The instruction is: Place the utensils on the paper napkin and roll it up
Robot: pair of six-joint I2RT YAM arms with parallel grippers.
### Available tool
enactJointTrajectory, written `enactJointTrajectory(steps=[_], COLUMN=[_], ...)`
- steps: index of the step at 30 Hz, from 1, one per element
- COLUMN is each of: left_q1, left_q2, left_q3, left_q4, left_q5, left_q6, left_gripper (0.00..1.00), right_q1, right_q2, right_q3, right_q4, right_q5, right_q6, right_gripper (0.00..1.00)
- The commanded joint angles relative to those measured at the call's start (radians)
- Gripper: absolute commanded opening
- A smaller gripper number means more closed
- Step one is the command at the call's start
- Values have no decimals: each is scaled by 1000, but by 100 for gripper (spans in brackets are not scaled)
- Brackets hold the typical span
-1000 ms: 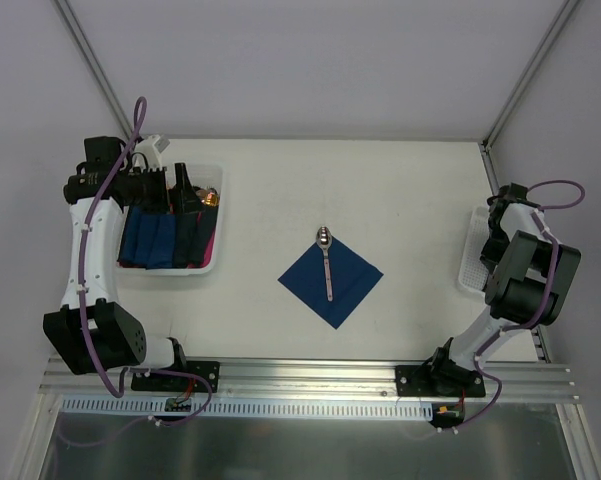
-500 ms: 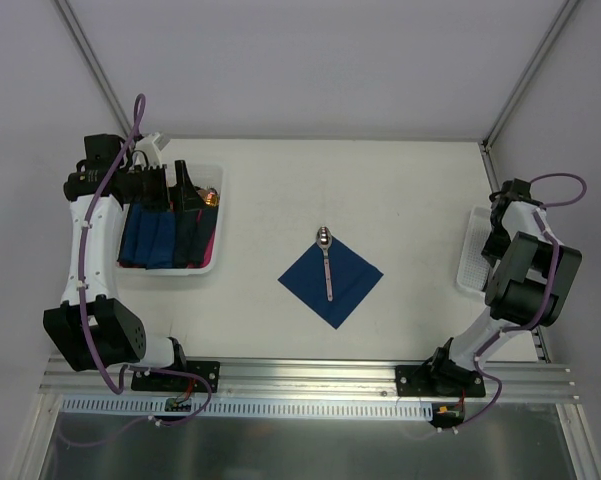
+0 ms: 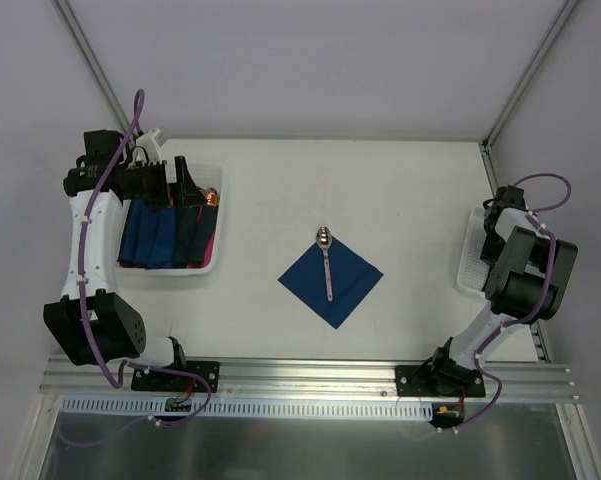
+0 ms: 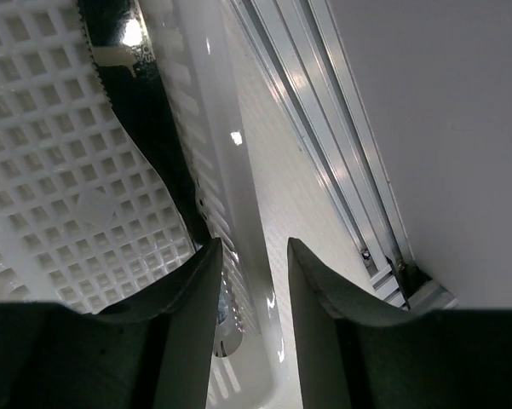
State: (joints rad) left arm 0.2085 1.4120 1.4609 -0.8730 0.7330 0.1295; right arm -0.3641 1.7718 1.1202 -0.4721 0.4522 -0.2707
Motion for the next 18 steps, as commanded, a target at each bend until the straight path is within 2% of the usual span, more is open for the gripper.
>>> enactJointTrajectory(steps=[1,13,18], left_q1=[-8,-8,-8], left_q2=[11,4,-8], left_q3=[42,61,64], left_q4=[-11,-9,-12], left_q5=[39,45,40], left_q6=[4,1,4], left_gripper=[99,99,99], right_q1=[23,54,56], right_q2=[-34,74,81], right_q3=[-20,26,27], right_q4=[85,81,76], right_q5=[46,109,123], right_q6=[-85,-119,-122], right_gripper=[40,47,46])
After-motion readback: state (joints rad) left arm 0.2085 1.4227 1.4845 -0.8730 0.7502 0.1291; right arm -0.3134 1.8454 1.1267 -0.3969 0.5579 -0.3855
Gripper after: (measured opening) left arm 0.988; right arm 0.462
